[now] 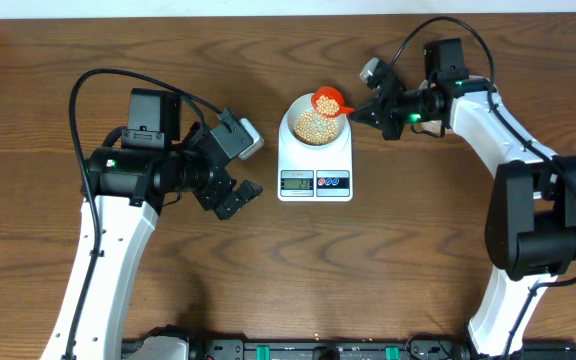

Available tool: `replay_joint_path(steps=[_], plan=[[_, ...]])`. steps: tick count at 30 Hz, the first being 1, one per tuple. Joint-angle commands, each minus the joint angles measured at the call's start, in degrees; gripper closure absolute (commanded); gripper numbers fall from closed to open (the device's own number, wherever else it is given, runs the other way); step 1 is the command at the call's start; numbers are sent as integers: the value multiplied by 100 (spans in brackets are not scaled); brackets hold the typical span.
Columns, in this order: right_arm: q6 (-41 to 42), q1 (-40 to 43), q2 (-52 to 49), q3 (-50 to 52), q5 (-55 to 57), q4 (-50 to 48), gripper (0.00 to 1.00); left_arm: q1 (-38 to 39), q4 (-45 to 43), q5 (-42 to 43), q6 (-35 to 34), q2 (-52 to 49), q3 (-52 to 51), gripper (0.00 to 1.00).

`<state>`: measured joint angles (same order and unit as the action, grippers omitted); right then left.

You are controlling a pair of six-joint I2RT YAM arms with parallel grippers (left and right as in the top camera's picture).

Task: Scoop item into bowl and weigh 50g on scale
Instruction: 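Keep tilting the scoop over the bowl to empty remaining soybeans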

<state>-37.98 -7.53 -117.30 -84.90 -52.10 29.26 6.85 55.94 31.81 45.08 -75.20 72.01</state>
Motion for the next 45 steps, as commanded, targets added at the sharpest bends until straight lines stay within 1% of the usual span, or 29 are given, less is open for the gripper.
replay_joint_path(steps=[1,3,9,19,26,33,35,41,45], plan=[[-90,-46,256,-11,114,39,99,-20,15,52,76,72,61,2],[-90,-46,256,-11,260,52,99,-20,17,52,76,72,61,2],[-90,-46,260,-11,243,-17,99,-20,17,52,76,72,61,2],[-24,-46,278,-11,-291,9,99,-20,17,52,76,72,61,2],[-22,-50,299,-11,-361,46,99,-20,17,52,76,72,61,2],[-26,-70,608,-11,-350,138,99,-20,17,52,76,72,61,2],[-24,-83,697,-11,-282,140,99,-20,17,52,76,72,61,2],[-31,-208,750,-11,468,317,99,-20,17,52,76,72,61,2],[-79,-297,750,-11,533,328,99,-20,17,52,76,72,61,2]])
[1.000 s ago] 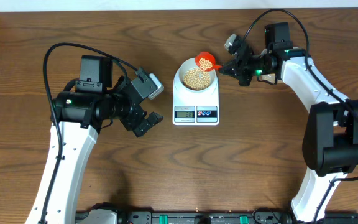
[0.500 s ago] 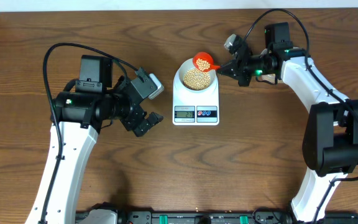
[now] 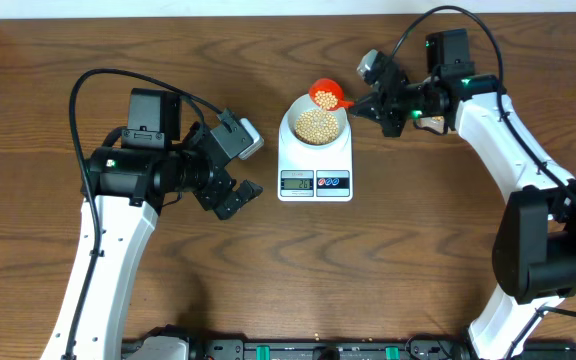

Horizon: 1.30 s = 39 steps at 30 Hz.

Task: Scoop item into bowl and weigh 50g on scale
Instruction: 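Keep tilting the scoop over the bowl to empty remaining soybeans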

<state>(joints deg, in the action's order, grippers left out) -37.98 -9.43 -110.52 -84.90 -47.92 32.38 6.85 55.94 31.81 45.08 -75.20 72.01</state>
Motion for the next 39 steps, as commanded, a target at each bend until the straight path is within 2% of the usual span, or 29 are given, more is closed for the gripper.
replay_joint_path(steps=[1,39], plan=[[-98,-118,72,-11,151,20,99,-20,17,52,76,72,61,2],[-109,-162,264,-4,225,72,99,-20,17,52,76,72,61,2]])
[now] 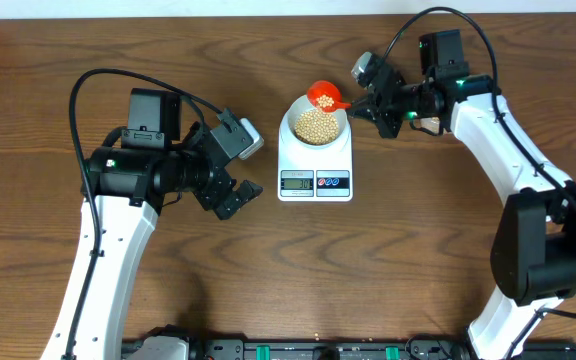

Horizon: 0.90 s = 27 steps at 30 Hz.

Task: Scoop item into bowl and weigh 50g on scale
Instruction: 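Keep tilting the scoop over the bowl to empty remaining soybeans, then carry the empty red scoop right to the soybean tub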

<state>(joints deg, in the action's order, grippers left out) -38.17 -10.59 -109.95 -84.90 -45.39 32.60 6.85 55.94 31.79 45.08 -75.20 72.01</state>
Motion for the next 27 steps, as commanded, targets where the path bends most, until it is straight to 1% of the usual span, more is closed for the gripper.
replay_joint_path(steps=[1,18,24,27], plan=[[-92,-46,197,-4,44,87,99,-20,17,55,76,72,61,2],[-92,-76,184,-7,59,81,99,-20,17,55,76,72,61,2],[-181,-166,186,-7,437,22,99,-20,15,52,76,72,61,1],[-295,-271,210,-7,531,35,99,-20,17,55,76,72,61,2]])
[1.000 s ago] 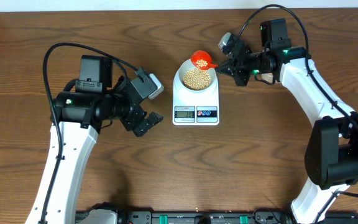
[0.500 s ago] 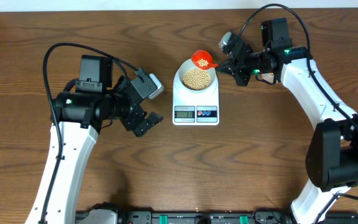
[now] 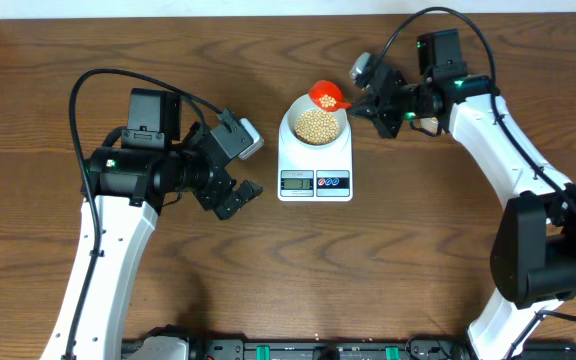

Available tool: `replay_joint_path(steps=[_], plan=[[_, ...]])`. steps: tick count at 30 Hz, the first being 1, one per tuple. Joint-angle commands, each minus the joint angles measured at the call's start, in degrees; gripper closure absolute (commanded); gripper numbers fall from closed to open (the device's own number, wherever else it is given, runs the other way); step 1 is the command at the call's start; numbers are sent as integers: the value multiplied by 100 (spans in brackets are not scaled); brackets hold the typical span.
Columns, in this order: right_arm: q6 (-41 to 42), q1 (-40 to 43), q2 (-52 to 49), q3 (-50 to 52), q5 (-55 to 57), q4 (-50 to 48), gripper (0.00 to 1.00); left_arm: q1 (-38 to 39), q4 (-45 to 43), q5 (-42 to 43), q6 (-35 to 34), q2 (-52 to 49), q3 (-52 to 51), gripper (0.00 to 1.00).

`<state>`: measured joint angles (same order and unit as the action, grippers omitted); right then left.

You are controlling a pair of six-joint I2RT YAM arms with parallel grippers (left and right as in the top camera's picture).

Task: Scoop item into bowl and weigh 50g on scale
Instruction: 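Carry the empty red scoop right to the soybean tub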

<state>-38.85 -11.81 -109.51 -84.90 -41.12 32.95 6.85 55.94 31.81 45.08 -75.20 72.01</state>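
Observation:
A white digital scale (image 3: 315, 160) sits mid-table with a white bowl (image 3: 315, 125) of pale beans on its platform. My right gripper (image 3: 358, 105) is shut on the handle of an orange scoop (image 3: 326, 96), whose cup hovers at the bowl's far right rim. The cup's inside looks plain orange. My left gripper (image 3: 240, 197) hangs over bare table to the left of the scale, fingers slightly apart and holding nothing. The scale's display is too small to read.
Behind the right arm lies a container of beans (image 3: 430, 122), mostly hidden by the wrist. The right arm's cable loops over the far edge. A black rail (image 3: 308, 350) runs along the table's front edge.
The right gripper and the scoop have barely shifted, a touch to the right at the bowl's rim. The left arm has not moved.
At the oldest moment the scoop, with beans in it, was tilted over the bowl's right side. Then it sat higher at the far rim with an empty-looking cup. It has stayed there since, and the left arm has kept still.

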Motion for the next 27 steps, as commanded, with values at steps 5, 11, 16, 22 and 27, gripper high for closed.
replay_joint_path(steps=[5,11,16,22,27], plan=[[-330,-313,251,-7,973,2,99,-20,17,52,76,72,61,2],[-501,-444,352,-7,1510,-39,99,-20,17,52,76,72,61,2],[-496,-435,586,-9,1515,-179,99,-20,17,52,76,72,61,2],[-494,-302,1163,-9,2009,-155,99,-20,17,52,76,72,61,2],[-319,107,1357,-7,3386,26,99,-20,17,52,76,72,61,2]])
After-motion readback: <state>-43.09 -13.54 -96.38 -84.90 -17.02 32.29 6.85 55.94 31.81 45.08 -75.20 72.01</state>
